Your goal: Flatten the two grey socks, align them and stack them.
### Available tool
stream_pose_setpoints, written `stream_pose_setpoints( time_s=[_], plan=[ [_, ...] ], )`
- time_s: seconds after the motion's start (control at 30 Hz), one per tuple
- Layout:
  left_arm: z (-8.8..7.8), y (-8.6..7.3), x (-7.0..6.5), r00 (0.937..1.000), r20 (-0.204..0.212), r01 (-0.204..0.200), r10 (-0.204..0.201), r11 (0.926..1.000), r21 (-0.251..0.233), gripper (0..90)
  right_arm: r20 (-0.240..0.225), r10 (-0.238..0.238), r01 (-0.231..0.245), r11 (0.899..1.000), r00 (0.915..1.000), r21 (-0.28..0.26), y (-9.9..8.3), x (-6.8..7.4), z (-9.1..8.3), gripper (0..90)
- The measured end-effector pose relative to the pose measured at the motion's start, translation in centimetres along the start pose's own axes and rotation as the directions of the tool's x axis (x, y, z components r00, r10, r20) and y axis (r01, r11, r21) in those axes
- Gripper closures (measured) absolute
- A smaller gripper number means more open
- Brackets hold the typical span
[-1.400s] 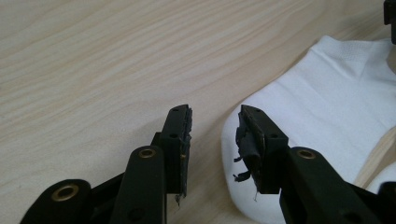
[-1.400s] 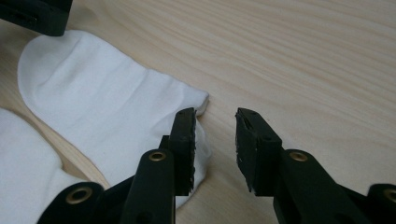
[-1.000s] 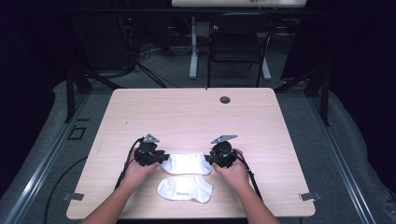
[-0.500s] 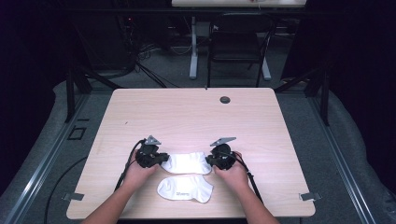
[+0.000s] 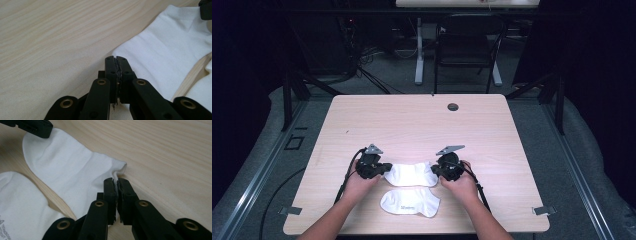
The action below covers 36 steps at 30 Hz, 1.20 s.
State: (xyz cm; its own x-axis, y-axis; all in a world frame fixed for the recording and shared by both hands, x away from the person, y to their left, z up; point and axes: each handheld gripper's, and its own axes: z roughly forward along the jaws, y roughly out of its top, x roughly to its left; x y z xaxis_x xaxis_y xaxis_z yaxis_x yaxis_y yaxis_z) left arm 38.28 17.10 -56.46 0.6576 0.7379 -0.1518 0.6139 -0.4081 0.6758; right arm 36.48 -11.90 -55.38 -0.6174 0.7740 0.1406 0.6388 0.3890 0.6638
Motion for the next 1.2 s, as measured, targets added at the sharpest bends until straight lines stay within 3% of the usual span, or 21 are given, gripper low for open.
stream_pose_setpoints(
  time_s=[0.3,0.83,1.03,1.2],
  plan=[
    [-0.8,0.3,0.2,0.9996,0.013,0.025,-0.024,0.999,-0.037,88.9,-0.006,0.016,-0.016,1.0,0.9998,-0.025,0.8,-0.3,-0.8,86.1],
    [-3.2,0.1,-1.0,0.9989,0.039,-0.025,0.028,0.9978,-0.061,88.9,-0.026,-0.025,0.024,0.999,0.9993,-0.035,1.1,1.1,-2.9,86.1],
    [-4.2,-0.3,-1.7,0.9975,0.047,-0.051,0.054,0.9966,-0.065,88.9,-0.037,-0.06,0.059,0.998,0.9975,-0.026,0.5,2.0,-4.1,86.1],
    [-4.6,-1.0,-2.4,0.9965,0.05,-0.063,0.066,0.9955,-0.071,88.9,-0.054,-0.063,0.061,0.997,0.9966,-0.041,-0.2,2.8,-4.7,86.1]
  ],
)
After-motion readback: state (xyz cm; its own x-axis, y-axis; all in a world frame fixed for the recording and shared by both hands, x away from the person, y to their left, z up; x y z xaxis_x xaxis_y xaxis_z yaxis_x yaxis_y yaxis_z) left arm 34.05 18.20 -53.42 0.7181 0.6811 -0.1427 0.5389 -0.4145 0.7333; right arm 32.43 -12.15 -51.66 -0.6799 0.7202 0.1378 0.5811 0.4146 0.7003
